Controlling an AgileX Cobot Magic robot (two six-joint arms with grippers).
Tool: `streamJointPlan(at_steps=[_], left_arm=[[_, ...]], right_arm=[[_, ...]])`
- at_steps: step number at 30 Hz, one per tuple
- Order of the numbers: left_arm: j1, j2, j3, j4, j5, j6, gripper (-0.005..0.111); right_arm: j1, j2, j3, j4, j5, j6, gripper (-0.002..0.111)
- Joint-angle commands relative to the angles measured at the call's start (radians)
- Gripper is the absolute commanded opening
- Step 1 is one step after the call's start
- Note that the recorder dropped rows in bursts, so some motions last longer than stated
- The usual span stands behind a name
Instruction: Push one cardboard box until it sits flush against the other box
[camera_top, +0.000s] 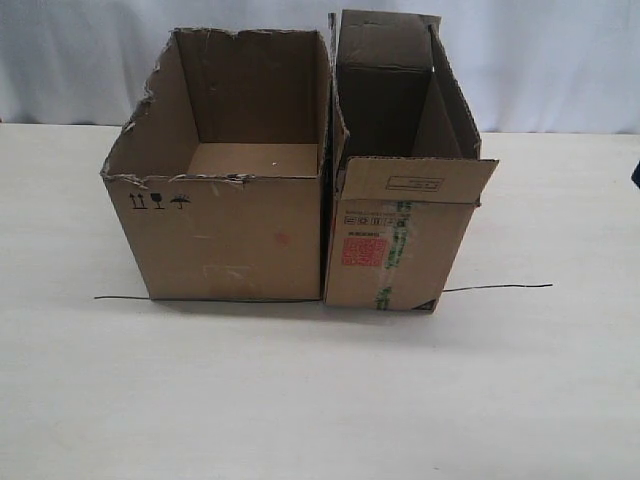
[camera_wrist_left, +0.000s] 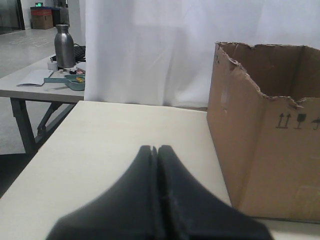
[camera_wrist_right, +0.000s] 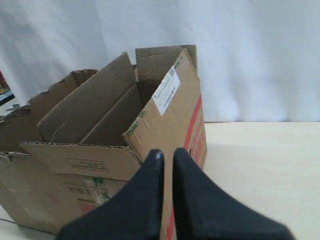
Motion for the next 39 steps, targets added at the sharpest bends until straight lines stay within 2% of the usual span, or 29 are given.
streamJointPlan(at_steps=[1, 17, 20, 26, 31, 35, 36, 39], left_arm=[[-0.008, -0.004, 0.003, -0.004, -0.009, -0.002, 0.000], [-0.008, -0.004, 0.003, -0.004, -0.007, -0.002, 0.000], [-0.008, -0.004, 0.003, -0.004, -0.007, -0.002, 0.000], [-0.008, -0.004, 0.003, -0.004, -0.007, -0.002, 0.000], [-0.008, -0.004, 0.003, -0.004, -0.007, -0.002, 0.000], [-0.008, -0.004, 0.003, -0.004, -0.007, -0.002, 0.000], [-0.008, -0.004, 0.003, -0.004, -0.007, -0.002, 0.000], [-0.008, -0.004, 0.003, -0.004, -0.011, -0.002, 0.000]], right_arm=[[0.003, -0.074, 0.018, 0.006, 0.041, 0.016, 0.005], [0.003, -0.122, 0.018, 0.006, 0.039, -0.005, 0.005], [0.003, -0.136, 0.018, 0.006, -0.037, -0.069, 0.005], [0.003, -0.375, 0.018, 0.006, -0.217, -0.064, 0.005], [0.005, -0.609, 0.022, 0.006, -0.292, -0.061, 0.005], [0.088, -0.669, 0.049, 0.006, -0.383, -0.073, 0.005], [0.147, -0.681, 0.070, 0.006, -0.465, -0.073, 0.005], [0.205, -0.709, 0.104, 0.006, -0.591, -0.073, 0.005]])
